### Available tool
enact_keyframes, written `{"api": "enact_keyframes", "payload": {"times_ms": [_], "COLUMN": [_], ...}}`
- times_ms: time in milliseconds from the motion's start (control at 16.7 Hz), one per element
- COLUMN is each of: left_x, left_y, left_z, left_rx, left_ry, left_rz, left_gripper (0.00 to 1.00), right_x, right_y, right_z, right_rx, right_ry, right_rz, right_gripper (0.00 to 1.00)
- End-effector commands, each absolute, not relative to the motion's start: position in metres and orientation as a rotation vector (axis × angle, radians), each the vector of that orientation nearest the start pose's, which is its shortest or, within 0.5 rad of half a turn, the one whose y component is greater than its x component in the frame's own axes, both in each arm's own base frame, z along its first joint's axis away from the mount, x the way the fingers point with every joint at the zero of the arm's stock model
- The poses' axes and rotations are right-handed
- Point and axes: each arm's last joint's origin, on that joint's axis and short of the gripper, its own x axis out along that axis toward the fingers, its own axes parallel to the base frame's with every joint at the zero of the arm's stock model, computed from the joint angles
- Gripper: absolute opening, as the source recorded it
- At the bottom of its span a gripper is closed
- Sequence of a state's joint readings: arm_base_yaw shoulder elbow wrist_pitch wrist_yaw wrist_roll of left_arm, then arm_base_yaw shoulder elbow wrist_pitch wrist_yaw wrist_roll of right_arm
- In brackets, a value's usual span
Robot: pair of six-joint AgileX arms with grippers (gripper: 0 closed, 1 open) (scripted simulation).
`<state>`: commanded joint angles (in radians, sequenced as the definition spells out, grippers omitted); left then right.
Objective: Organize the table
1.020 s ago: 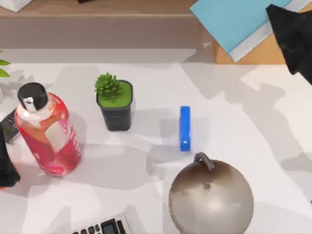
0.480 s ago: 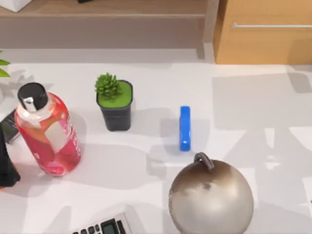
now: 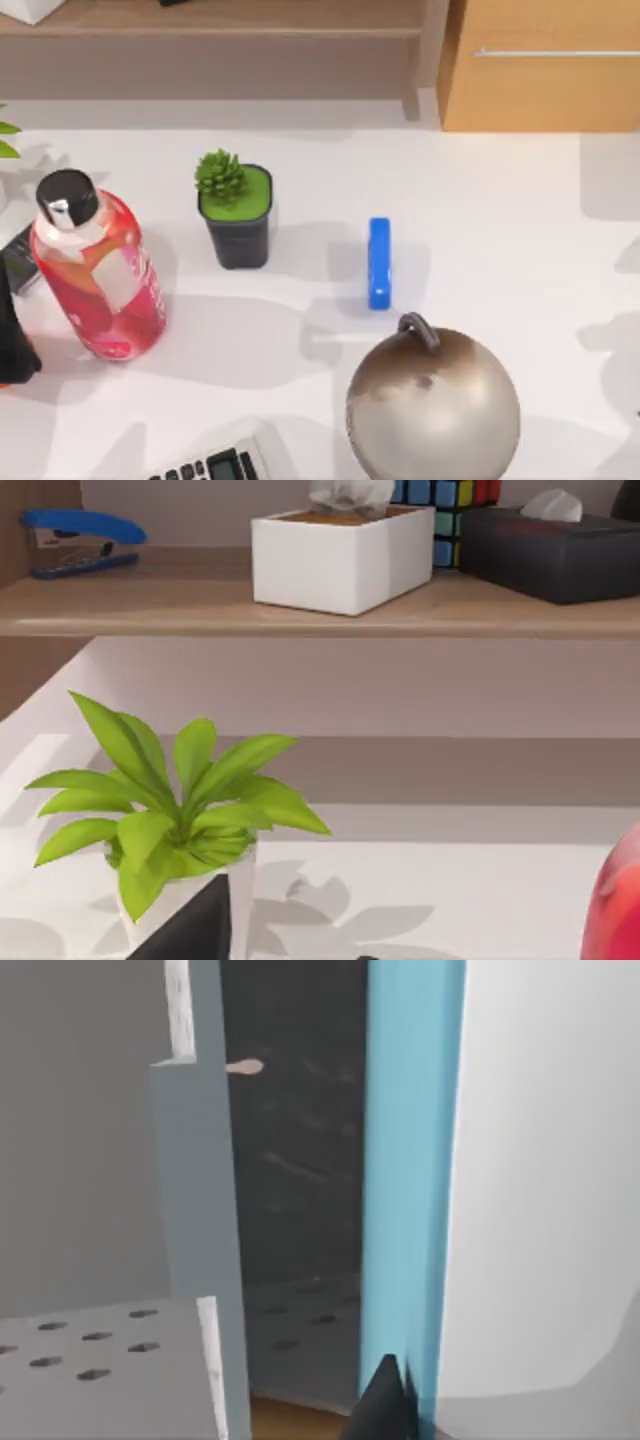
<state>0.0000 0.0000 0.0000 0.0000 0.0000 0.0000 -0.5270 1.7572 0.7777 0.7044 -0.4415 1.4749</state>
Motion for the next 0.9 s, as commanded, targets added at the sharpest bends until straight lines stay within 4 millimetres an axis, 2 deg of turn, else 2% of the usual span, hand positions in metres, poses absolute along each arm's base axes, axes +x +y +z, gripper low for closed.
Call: {"api": "enact_keyframes", "payload": {"times_ms": [240, 660, 900], "left_x": [0.106, 0.106, 0.106], "left_y": [-0.001, -0.001, -0.001], "left_z": [0.160, 0.160, 0.160], "left_rx": [0.000, 0.000, 0.000], "left_ry": [0.000, 0.000, 0.000], "left_rz": [0.000, 0.000, 0.000], "left_gripper": [1.00, 1.00, 1.00], "right_x": [0.339, 0.341, 0.360], "right_y": [-0.177, -0.177, -0.176], "right_z": [0.155, 0.154, 0.153], "right_rx": [1.560, 1.559, 1.554], "right_ry": [0.193, 0.196, 0.197], "right_rz": [-0.222, -0.220, -0.209], "right_gripper": [0.00, 0.00, 0.00]}}
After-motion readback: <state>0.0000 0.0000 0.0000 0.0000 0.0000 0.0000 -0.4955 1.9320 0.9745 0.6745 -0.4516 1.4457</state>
